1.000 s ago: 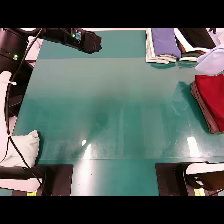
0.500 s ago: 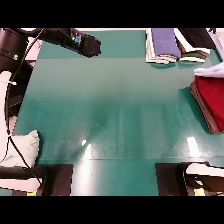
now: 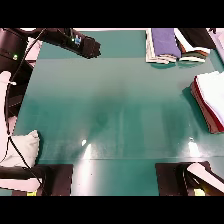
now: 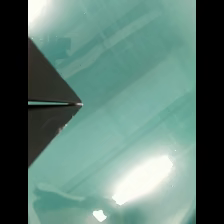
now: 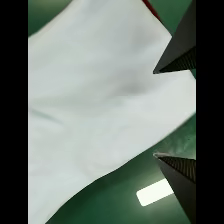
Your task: Fold the shirts.
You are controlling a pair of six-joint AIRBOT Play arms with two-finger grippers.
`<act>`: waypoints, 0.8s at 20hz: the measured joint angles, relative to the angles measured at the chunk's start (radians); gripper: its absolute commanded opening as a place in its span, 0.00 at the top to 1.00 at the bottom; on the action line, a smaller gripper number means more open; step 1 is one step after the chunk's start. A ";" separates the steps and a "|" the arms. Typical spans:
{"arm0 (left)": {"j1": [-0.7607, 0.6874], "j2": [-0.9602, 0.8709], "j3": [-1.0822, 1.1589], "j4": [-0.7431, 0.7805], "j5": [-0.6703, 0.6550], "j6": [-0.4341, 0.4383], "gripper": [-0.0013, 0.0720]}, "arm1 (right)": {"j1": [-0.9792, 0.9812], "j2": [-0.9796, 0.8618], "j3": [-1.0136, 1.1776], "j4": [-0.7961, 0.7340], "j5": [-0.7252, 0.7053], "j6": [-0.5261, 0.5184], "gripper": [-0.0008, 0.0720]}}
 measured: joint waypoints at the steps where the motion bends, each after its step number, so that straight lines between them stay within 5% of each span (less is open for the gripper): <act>1: 0.000 0.000 0.000 0.000 0.000 0.001 0.95 | -0.026 0.027 -0.021 -0.007 0.000 0.013 0.15; 7: 0.000 0.000 0.000 0.000 0.000 0.008 0.95 | -0.020 0.127 0.011 0.135 -0.027 0.054 0.16; 13: 0.000 0.000 0.000 -0.003 -0.005 0.010 0.95 | 0.369 0.144 0.048 0.405 -0.039 0.079 0.17; 15: 0.000 0.000 0.000 -0.003 -0.005 0.010 0.95 | 0.529 0.146 0.051 0.435 -0.055 0.083 0.32; 16: 0.000 0.000 0.000 -0.003 -0.005 0.010 0.95 | 0.606 0.146 0.052 0.443 -0.066 0.083 0.55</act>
